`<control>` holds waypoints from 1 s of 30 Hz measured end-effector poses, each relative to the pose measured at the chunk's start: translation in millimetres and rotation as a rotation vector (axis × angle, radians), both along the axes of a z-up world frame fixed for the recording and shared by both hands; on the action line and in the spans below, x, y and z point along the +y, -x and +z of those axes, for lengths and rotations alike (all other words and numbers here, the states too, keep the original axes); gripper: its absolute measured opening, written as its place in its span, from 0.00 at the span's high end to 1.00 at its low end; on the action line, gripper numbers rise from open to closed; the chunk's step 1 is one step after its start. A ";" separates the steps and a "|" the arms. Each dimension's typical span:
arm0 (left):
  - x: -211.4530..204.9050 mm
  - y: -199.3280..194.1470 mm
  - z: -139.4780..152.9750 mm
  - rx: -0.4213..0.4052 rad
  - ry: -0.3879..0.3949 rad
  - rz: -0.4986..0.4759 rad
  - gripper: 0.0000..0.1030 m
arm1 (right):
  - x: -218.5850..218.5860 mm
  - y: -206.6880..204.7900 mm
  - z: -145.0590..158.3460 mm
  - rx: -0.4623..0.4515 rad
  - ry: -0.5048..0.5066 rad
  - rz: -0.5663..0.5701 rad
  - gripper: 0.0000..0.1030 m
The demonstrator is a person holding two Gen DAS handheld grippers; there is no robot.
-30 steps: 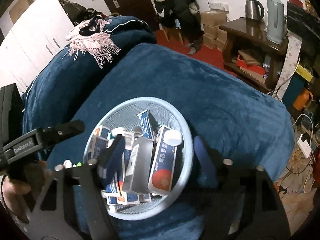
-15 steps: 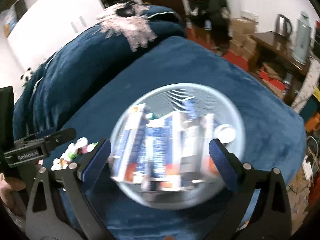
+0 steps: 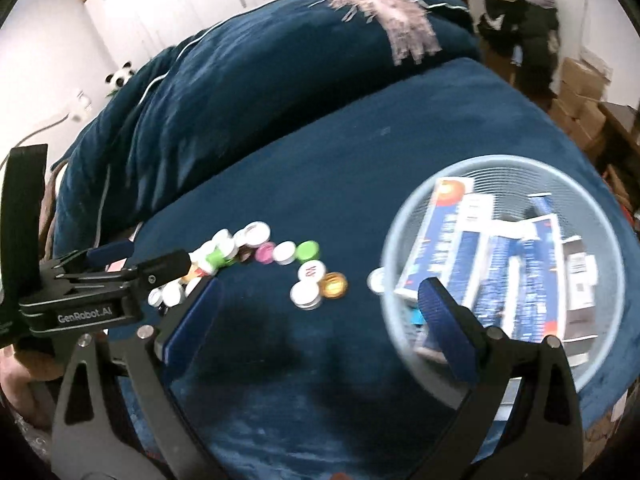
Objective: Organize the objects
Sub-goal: 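Move both empty tools back over the caps, then grasp a white cap with right tool while left tool grasps another white cap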
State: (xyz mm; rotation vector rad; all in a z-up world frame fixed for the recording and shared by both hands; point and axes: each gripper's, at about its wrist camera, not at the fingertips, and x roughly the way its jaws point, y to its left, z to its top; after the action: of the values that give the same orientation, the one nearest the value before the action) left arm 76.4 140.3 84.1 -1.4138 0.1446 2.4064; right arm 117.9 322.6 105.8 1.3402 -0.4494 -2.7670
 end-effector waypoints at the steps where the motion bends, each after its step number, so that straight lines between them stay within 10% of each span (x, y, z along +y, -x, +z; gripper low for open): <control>1: -9.0 0.5 -2.9 -0.006 -0.001 0.012 0.01 | -5.1 2.0 -3.6 -0.007 0.001 0.009 0.03; 6: -55.5 0.0 -29.4 -0.067 -0.013 0.076 0.01 | -38.4 11.4 -29.8 -0.072 -0.002 0.051 0.02; 14: -129.2 2.5 -99.5 -0.243 0.033 0.254 0.01 | -100.7 24.4 -131.1 -0.454 -0.103 0.170 0.01; 22: -155.5 7.6 -109.5 -0.272 0.012 0.280 0.01 | -123.1 25.0 -165.4 -0.443 -0.270 0.109 0.00; 30: -186.7 10.6 -110.9 -0.278 -0.027 0.381 0.01 | -147.4 28.7 -136.4 -0.304 -0.152 0.208 0.01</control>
State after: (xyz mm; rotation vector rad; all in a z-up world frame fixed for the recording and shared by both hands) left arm 65.9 -46.4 -26.8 -1.8862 -0.2462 2.4464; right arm 89.2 175.2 -30.5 1.7414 -0.0992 -2.4810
